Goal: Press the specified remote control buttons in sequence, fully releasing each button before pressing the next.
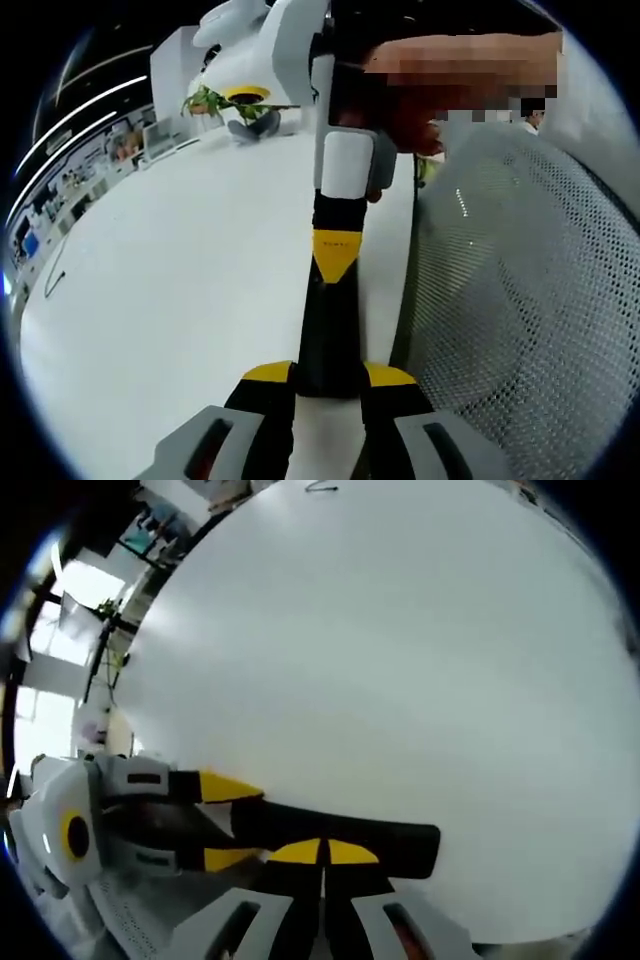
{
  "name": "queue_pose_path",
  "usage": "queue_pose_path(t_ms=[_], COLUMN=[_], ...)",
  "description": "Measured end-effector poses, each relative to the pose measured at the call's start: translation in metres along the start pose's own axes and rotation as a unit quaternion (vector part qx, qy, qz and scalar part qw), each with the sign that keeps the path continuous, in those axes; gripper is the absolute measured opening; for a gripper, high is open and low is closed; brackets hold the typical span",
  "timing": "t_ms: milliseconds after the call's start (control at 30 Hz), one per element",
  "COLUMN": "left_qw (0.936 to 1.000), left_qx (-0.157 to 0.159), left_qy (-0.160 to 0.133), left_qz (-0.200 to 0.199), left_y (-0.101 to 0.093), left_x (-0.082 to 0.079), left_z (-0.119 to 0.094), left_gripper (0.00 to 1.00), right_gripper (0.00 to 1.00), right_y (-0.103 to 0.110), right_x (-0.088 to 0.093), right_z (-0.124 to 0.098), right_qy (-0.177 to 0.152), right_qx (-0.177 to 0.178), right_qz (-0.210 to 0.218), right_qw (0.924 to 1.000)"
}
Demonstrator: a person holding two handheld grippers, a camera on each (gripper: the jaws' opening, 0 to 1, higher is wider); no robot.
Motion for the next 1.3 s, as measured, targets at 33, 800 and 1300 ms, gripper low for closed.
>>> queue_pose_path(t_ms=[33,800,1300], left_qw=[1.0,1.0,1.0], left_qx=[0.0,0.001,0.003], left_qy=[0.0,0.0,-0.001], left_qz=[0.0,0.003,0.003], left_y=[0.0,0.0,0.0], left_x=[0.0,0.0,0.0], left_z=[0.0,0.0,0.0], left_gripper=[0.24,0.24,0.25], right_gripper=[0.0,0.0,0.0], right_y=[0.0,-0.002,0.001], right_x=[0.0,0.008,0.01], right_z=[0.0,-0.001,0.003], right_qy=[0.001,0.035,0.045], right_qx=[0.0,-0.019,0.004], right_qz=[0.001,0.016,-0.019], right_qw=[1.0,0.9991,0.9988])
Point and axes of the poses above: the point that each gripper's makers call its tool centre point, and the gripper's own axes: z roughly forward along the fingers, y roughly to its left, x roughly out of its underside, the point moved 9 cm from there along -z, roughly backward along the fingers, and after that the axes turned 4 degrees about -z, right-handed, at the moved point
